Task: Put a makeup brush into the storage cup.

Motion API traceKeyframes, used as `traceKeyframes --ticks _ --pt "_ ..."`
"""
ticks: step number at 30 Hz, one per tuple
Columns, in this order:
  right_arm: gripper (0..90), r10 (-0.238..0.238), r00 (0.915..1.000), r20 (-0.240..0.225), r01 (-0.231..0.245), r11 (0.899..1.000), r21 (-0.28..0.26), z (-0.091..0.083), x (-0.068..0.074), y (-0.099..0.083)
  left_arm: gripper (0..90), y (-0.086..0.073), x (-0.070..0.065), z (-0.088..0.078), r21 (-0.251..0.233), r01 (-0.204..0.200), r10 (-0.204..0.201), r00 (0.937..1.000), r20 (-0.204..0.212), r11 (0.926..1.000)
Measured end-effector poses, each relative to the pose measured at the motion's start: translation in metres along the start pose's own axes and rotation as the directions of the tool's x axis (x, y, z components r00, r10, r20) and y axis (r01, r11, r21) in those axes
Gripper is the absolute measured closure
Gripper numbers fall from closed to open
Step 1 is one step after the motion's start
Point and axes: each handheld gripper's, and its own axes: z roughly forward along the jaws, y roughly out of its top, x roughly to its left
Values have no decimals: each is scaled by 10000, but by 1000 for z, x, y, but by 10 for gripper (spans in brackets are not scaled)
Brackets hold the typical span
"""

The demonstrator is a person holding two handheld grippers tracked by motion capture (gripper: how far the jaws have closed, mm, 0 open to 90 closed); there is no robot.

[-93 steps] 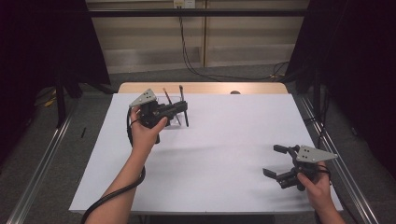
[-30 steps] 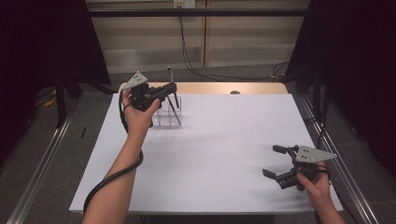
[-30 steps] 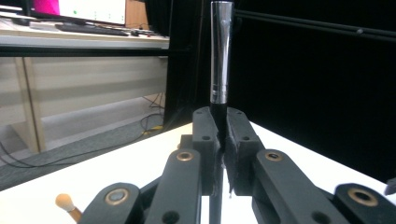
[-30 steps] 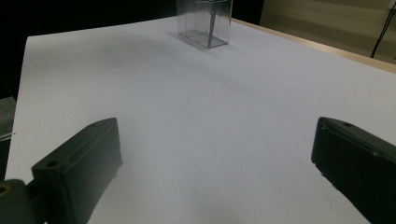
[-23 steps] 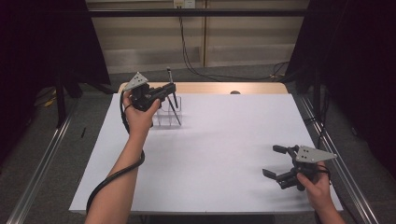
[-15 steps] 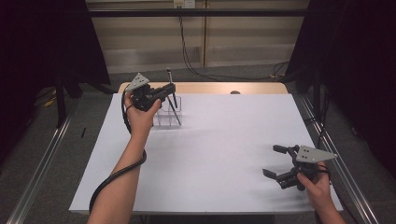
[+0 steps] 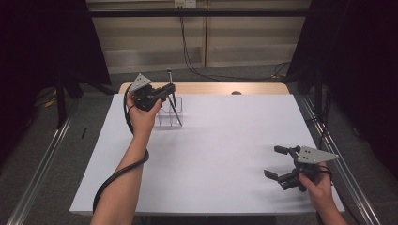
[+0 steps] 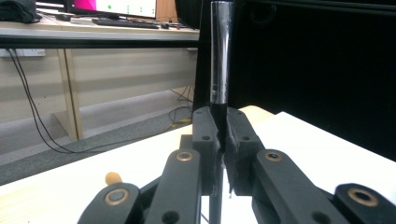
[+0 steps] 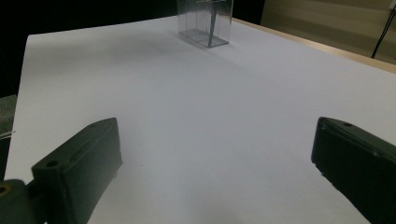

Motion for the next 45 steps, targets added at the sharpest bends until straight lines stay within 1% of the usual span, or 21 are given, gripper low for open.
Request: traceKeyframes --ticks 1,6,12,16,17,19,20,30,33,35,36,39,42,45 --pt "11 6 10000 -4 -6 10000 -2 0 0 0 837 -1 0 1 -4 38 -38 10000 -8 10000" --pt "11 -8 10000 -29 7 10000 -22 0 0 0 837 -3 0 2 69 -103 104 9999 -38 9999" --pt "11 -36 10000 -43 36 10000 6 0 0 0 837 -5 2 4 92 -66 66 10000 -71 9999" --pt "11 -20 10000 -62 20 10000 -6 0 0 0 837 -7 3 5 110 -50 52 9998 -169 9999" --pt "11 -24 10000 -68 24 10000 -6 0 0 0 837 -8 4 5 142 -103 106 9997 -199 9998" --pt "11 -25 10000 -66 25 10000 -10 0 0 0 837 -8 4 5 144 -39 42 9998 -209 9999" --pt "11 -32 10000 -71 32 10000 -11 0 0 0 837 -10 4 6 166 -58 63 9996 -278 9998" --pt "11 -34 10000 -67 34 10000 -7 0 0 0 837 -15 6 6 261 -32 41 9994 -346 9997" --pt "11 -35 10000 -65 34 10000 -19 0 0 0 837 -16 7 6 297 -93 103 9993 -352 9995" --pt "11 -38 10000 -71 38 10000 -3 0 -1 0 837 -18 7 6 333 -82 95 9991 -403 9994" --pt "11 -32 10000 -73 32 10000 -5 0 -1 0 837 -19 7 6 279 22 -11 9992 -399 9996" --pt "11 -40 10000 -72 40 10000 -11 0 0 0 837 -20 7 6 301 55 -42 9991 -417 9995" --pt "11 -44 10000 -79 44 10000 -9 0 0 0 837 -21 8 6 376 -29 45 9992 -400 9993" --pt "11 -23 10000 -79 23 10000 -10 0 0 0 837 -24 8 6 370 43 -28 9992 -392 9993"
